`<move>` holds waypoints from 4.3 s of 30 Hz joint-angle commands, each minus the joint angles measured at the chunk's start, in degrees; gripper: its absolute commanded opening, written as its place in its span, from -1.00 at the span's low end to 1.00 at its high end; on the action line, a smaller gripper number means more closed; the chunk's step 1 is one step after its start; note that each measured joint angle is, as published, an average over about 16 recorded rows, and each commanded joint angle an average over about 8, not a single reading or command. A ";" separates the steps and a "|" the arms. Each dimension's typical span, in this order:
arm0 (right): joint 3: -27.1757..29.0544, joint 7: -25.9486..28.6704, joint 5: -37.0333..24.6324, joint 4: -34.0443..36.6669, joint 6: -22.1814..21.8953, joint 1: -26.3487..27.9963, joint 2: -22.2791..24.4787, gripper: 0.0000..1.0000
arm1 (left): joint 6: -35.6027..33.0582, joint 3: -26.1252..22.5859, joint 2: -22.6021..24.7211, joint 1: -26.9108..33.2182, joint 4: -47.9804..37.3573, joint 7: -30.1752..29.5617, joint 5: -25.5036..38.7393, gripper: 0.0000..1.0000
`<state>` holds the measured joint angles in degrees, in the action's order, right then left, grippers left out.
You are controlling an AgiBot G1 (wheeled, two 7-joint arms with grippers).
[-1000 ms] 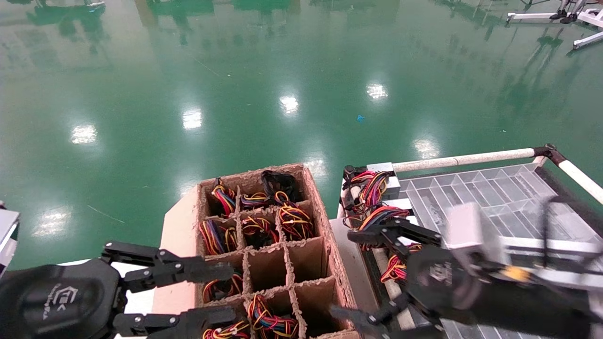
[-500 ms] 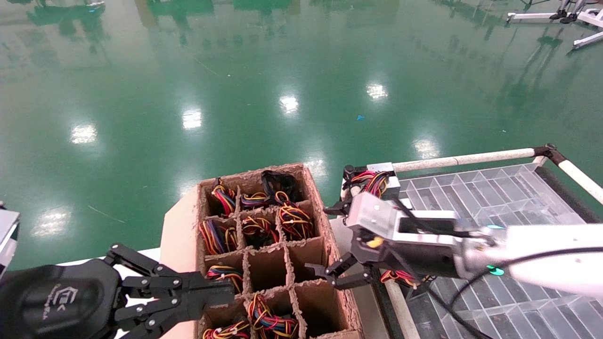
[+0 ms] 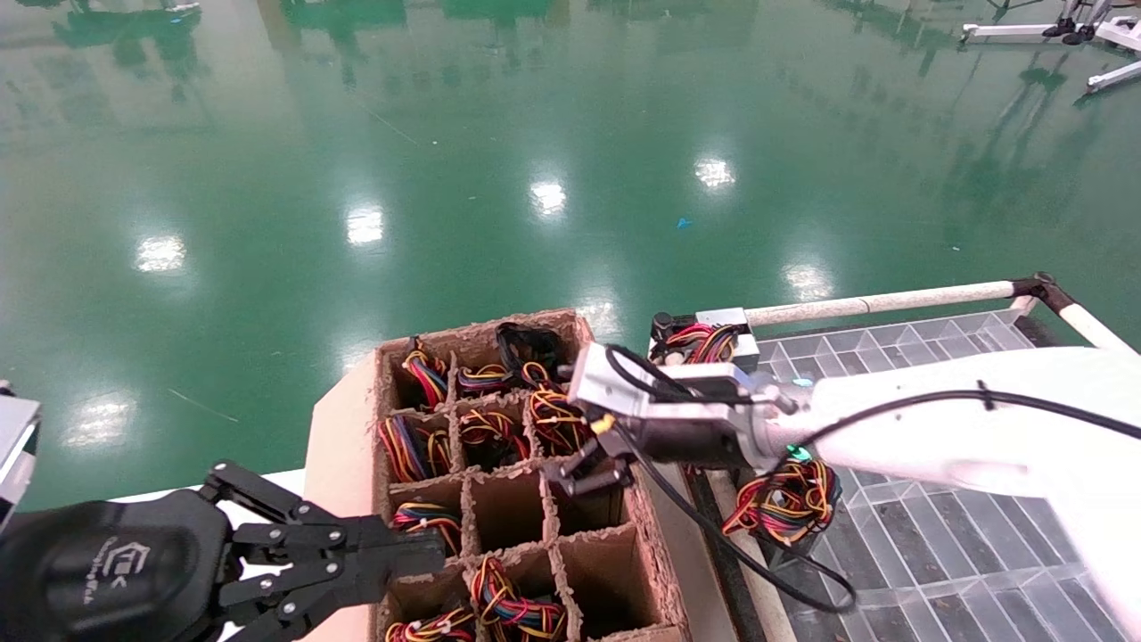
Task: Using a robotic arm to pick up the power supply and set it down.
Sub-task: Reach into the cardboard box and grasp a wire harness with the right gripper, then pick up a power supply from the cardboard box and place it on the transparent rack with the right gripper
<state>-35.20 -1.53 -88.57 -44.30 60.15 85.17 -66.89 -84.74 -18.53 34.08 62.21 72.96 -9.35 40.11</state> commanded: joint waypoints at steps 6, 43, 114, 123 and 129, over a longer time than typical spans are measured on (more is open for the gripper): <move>0.28 -6.04 0.30 9.81 -2.14 2.36 -4.61 -1.00 | 0.00 -0.01 0.00 0.00 0.00 0.01 -0.01 1.00; 3.32 -21.93 5.47 31.73 0.06 8.64 -7.95 -1.00 | 0.03 -0.07 -0.03 0.02 0.00 0.03 -0.05 1.00; 20.03 13.67 26.44 -24.85 19.94 -9.16 53.36 -1.00 | 0.07 -0.17 -0.07 0.04 0.00 0.09 -0.12 1.00; 18.93 9.78 28.02 -22.05 22.61 -12.97 52.66 -1.00 | 0.08 -0.19 -0.07 0.04 0.00 0.09 -0.13 1.00; 17.83 8.61 27.42 -21.10 24.28 -13.12 50.97 -1.00 | 0.08 -0.19 -0.08 0.05 0.00 0.10 -0.13 1.00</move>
<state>-17.35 7.35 -61.38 -65.50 84.47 72.50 -15.83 -84.66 -18.73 34.00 62.25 72.96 -9.25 39.97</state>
